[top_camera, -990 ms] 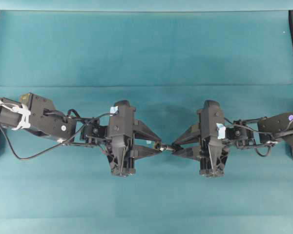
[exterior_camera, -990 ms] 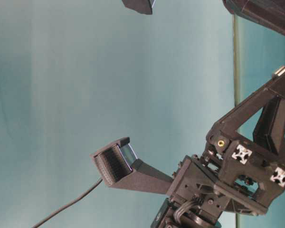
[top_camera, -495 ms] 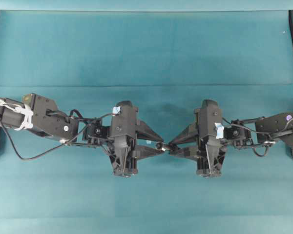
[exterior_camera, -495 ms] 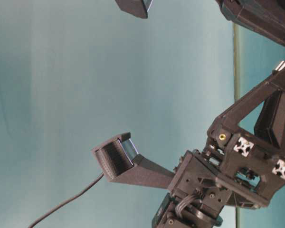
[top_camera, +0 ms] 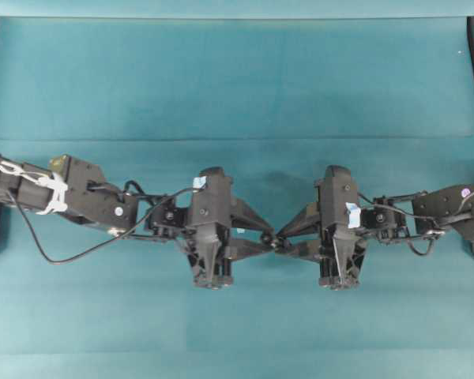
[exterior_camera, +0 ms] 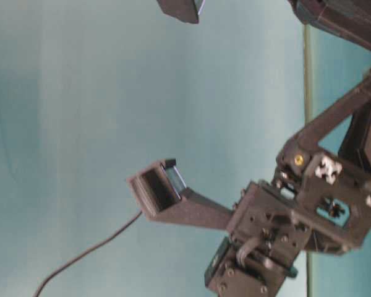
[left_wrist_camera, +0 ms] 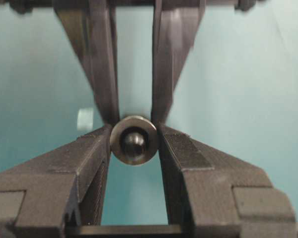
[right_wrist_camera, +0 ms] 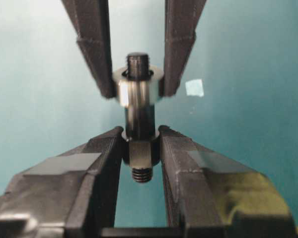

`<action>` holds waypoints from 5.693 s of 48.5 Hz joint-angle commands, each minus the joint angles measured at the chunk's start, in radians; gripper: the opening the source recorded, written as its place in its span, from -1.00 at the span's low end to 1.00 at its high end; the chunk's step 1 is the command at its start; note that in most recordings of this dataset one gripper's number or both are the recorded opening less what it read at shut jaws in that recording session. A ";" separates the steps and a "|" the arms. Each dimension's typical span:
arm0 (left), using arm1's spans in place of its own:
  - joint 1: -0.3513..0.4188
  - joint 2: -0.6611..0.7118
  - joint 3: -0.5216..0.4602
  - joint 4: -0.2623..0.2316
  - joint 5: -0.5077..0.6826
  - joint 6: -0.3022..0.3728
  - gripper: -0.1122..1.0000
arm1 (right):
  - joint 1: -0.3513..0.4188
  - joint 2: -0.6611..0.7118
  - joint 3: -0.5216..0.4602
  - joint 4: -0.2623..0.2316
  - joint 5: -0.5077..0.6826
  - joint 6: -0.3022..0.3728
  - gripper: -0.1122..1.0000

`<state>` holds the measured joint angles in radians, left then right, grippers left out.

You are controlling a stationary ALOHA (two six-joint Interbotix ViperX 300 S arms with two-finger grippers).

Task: Insert the washer onto the shaft with both hands.

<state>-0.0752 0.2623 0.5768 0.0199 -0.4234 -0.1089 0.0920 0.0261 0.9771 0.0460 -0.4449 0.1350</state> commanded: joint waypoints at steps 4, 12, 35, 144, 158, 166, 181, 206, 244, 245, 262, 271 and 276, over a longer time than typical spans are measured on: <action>-0.018 0.005 -0.026 0.002 -0.003 -0.002 -0.16 | -0.008 -0.012 -0.037 0.003 -0.023 0.008 -0.81; -0.018 -0.002 -0.011 0.002 0.014 -0.002 -0.16 | -0.008 -0.012 -0.035 0.003 -0.023 0.008 -0.81; -0.020 -0.002 -0.011 0.002 0.031 -0.003 -0.16 | -0.008 -0.012 -0.035 0.003 -0.018 0.008 -0.81; -0.009 -0.245 0.193 0.002 0.225 -0.064 0.44 | 0.002 -0.012 -0.034 0.002 0.020 0.003 -0.81; -0.008 -0.350 0.282 0.002 0.272 -0.064 0.44 | 0.002 -0.012 -0.035 0.003 0.020 0.005 -0.81; -0.009 -0.399 0.325 0.002 0.299 -0.064 0.44 | 0.002 -0.012 -0.034 0.003 0.018 0.006 -0.81; -0.009 -0.446 0.362 0.002 0.307 -0.064 0.44 | 0.002 -0.012 -0.034 0.002 0.020 0.006 -0.81; -0.009 -0.446 0.362 0.002 0.307 -0.064 0.44 | 0.006 -0.012 -0.034 0.003 0.046 0.006 -0.81; -0.009 -0.446 0.362 0.002 0.307 -0.066 0.44 | 0.008 -0.012 -0.037 0.002 0.046 0.008 -0.81; -0.008 -0.446 0.364 0.002 0.307 -0.066 0.44 | 0.008 -0.012 -0.035 0.002 0.046 0.008 -0.81; -0.008 -0.446 0.362 0.002 0.307 -0.066 0.44 | 0.008 -0.011 -0.037 0.003 0.046 0.008 -0.81; -0.009 -0.446 0.362 0.002 0.307 -0.066 0.44 | 0.008 -0.011 -0.037 0.002 0.046 0.008 -0.81; -0.009 -0.445 0.362 0.002 0.307 -0.066 0.44 | 0.008 -0.009 -0.037 0.003 0.046 0.008 -0.81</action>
<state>-0.0844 -0.1703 0.9480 0.0199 -0.1120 -0.1733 0.0966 0.0261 0.9587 0.0476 -0.3927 0.1350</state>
